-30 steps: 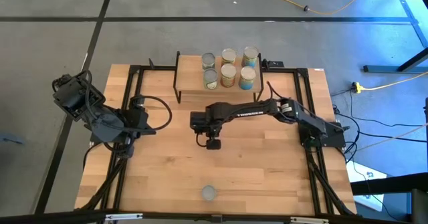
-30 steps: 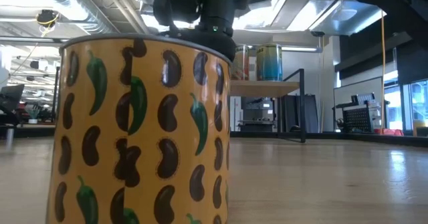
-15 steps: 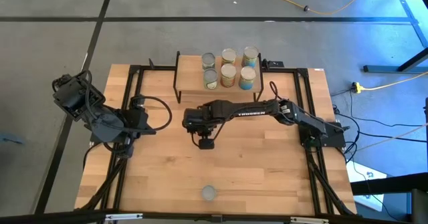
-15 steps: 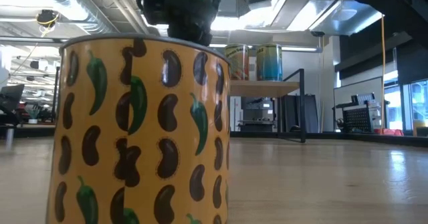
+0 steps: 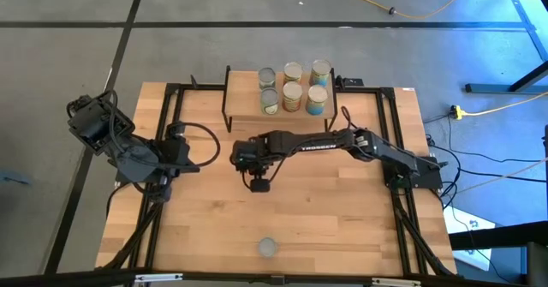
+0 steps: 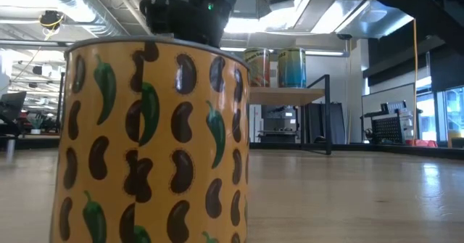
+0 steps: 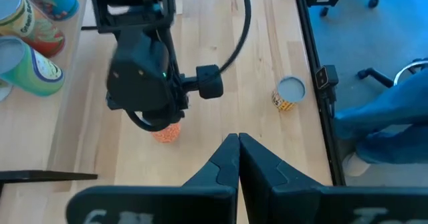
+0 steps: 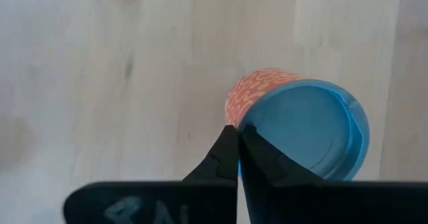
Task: Pick and place cans onto a shelf
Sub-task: Move the small canned oranges the shelf
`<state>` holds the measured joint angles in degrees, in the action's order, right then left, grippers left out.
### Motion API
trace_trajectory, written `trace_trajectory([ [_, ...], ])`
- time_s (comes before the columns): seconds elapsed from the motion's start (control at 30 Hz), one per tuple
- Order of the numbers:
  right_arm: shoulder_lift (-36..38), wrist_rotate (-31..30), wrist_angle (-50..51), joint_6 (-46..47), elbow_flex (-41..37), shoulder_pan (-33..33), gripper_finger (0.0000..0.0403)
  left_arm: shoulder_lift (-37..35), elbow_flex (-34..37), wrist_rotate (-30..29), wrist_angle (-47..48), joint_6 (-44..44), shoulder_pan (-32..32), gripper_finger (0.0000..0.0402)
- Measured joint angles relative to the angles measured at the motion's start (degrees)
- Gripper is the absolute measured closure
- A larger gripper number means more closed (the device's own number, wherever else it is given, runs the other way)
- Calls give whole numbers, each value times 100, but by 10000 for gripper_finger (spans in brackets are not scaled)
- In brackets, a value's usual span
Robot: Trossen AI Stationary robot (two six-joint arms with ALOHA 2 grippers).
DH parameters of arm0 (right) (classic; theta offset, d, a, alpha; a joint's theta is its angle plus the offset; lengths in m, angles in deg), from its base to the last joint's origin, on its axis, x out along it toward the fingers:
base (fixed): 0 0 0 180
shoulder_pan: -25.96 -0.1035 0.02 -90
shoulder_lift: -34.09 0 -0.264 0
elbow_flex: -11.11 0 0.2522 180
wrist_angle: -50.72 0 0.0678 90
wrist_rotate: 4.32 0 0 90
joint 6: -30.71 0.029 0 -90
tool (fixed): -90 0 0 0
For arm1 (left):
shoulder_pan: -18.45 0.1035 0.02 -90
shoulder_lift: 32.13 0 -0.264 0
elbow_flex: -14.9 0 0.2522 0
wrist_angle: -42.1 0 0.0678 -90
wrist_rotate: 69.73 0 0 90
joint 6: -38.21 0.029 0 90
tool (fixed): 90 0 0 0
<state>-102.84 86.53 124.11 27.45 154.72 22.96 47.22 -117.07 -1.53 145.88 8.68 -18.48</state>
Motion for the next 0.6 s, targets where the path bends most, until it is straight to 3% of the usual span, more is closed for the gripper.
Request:
trace_trajectory([
  [0.6,-426,5,-18,-11,1,6,388,0,0,-7,0,-314,0,401],
])
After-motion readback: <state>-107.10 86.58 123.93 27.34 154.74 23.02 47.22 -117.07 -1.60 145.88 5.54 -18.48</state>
